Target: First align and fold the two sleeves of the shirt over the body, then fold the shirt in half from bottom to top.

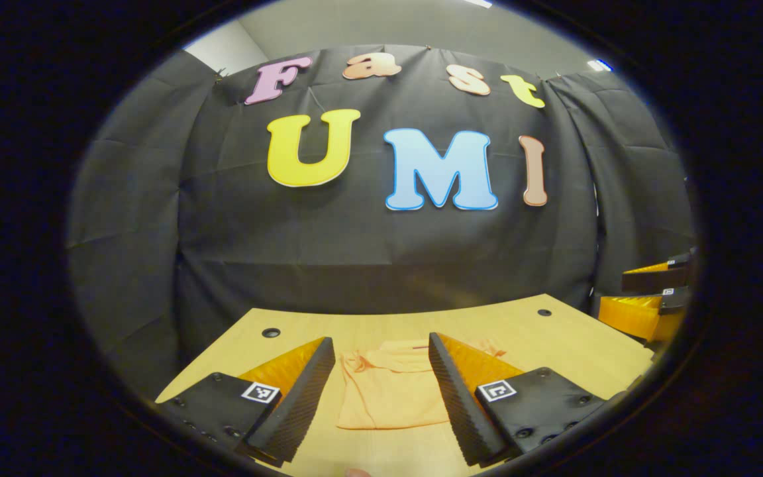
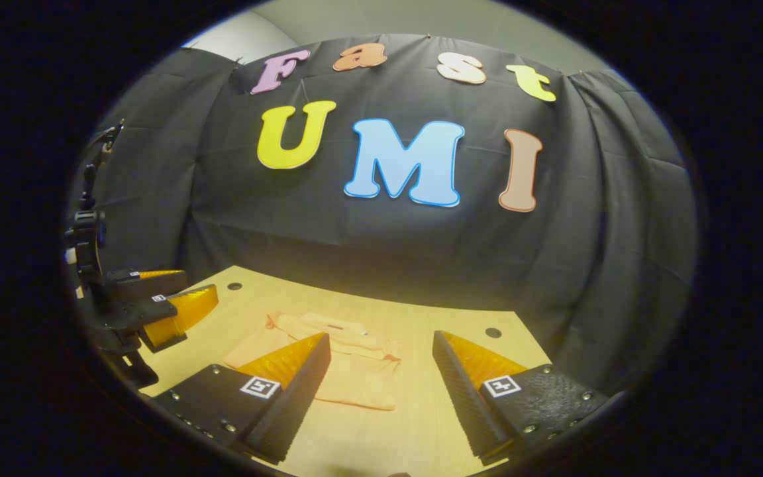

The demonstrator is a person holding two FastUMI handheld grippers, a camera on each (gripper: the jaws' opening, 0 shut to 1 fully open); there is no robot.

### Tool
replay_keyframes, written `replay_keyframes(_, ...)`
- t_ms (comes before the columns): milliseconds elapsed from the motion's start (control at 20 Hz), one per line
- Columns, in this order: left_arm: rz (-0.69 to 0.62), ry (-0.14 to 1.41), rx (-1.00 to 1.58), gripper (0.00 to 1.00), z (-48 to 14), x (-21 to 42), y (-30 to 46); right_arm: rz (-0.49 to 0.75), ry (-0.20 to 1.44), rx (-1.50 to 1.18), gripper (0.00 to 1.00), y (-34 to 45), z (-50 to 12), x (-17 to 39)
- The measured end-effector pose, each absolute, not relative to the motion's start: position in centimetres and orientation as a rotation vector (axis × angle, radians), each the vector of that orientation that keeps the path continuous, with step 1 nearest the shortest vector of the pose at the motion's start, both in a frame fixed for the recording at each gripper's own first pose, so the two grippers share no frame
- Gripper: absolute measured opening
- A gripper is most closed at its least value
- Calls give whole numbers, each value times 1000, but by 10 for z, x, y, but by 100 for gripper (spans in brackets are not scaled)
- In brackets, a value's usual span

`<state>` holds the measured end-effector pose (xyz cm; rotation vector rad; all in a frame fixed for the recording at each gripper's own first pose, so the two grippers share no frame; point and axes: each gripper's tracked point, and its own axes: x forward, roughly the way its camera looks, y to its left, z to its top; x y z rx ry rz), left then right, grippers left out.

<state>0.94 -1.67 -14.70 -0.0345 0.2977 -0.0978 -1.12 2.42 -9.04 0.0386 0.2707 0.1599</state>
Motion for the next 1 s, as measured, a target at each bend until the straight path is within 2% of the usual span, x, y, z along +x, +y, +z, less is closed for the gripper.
replay_keyframes(150, -80, 265, -47, 90, -129, -15, -17, 169, 254, 40, 96, 18, -86, -30)
replay_keyframes(200, -72, 257, -48, 93, -126, -24, -19, 173, 248, 40, 96, 17, -84, -37)
replay_keyframes(250, -66, 248, -48, 90, -123, -32, -19, 177, 240, 39, 96, 15, -81, -43)
replay_keyframes(500, -50, 223, -46, 89, -111, -63, -26, 193, 212, 38, 96, 15, -77, -69)
replay_keyframes(700, -47, 203, -55, 90, -101, -71, -24, 195, 191, 25, 96, 19, -71, -78)
replay_keyframes(750, -47, 199, -47, 93, -99, -72, -23, 195, 184, 28, 96, 21, -68, -79)
replay_keyframes(800, -44, 200, -43, 90, -99, -74, -23, 192, 182, 31, 95, 22, -66, -81)
replay_keyframes(1000, -23, 183, -46, 89, -88, -80, -10, 198, 164, 24, 96, 27, -57, -81)
